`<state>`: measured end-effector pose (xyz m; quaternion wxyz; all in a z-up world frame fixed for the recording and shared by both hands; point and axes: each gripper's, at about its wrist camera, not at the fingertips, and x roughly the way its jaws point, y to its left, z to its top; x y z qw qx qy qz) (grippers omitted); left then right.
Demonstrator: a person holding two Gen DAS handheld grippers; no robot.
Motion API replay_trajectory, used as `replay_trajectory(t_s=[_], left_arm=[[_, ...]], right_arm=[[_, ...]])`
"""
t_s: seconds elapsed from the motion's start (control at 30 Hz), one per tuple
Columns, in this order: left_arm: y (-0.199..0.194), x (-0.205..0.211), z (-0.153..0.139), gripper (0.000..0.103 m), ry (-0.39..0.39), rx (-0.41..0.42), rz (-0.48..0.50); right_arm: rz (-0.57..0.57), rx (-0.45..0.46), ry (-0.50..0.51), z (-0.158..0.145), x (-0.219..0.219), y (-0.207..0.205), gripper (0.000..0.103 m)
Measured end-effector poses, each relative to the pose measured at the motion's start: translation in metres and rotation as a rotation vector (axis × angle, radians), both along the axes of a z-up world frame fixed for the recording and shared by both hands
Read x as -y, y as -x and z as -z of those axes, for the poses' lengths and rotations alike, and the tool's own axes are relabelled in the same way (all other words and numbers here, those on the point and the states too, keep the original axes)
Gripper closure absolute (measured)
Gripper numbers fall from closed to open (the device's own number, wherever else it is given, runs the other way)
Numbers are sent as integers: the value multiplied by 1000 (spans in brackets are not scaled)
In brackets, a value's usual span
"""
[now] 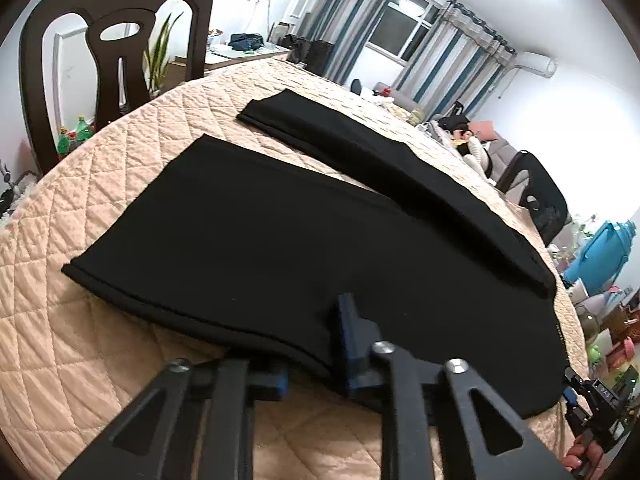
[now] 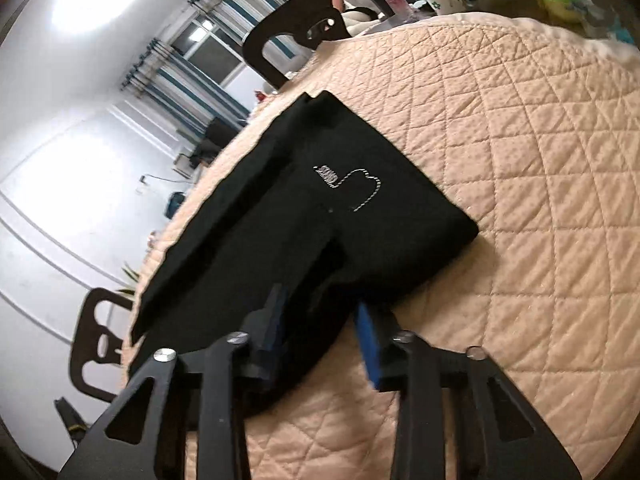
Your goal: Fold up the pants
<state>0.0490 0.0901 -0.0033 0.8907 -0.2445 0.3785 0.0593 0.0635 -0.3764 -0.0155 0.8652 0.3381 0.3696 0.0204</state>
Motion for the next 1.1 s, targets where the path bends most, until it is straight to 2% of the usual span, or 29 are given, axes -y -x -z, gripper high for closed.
replay_trajectory(t_s=[0.03,0.07,0.1,0.17,0.27,0.43,0.67,0.87,1.1], left_arm=[[-1,-1,0,91,1,0,0],[-1,-2,1,93,4,-2,0],[-1,-3,0,94,5,-2,1],[3,-1,-2,98,-8,0,8],[14,3,-10,98,-23,17,30],[36,10,-24,98,-60,47,71],[72,8,-27,98,-58,40,91],[108,13,-16,98,-28,1,109],[134,18,-5,98,-24,-22,123]], right_arm=[[3,-7,5,0,0,-2,84],[3,-12,11,1,1,-4,93],[3,-17,5,3,1,-6,96],[5,-11,-4,2,1,-4,98],[10,32,2,-8,1,9,100],[5,79,5,-24,10,35,101],[-21,68,22,-36,17,80,101],[2,7,20,-30,29,119,101],[23,-36,48,-29,37,146,101]])
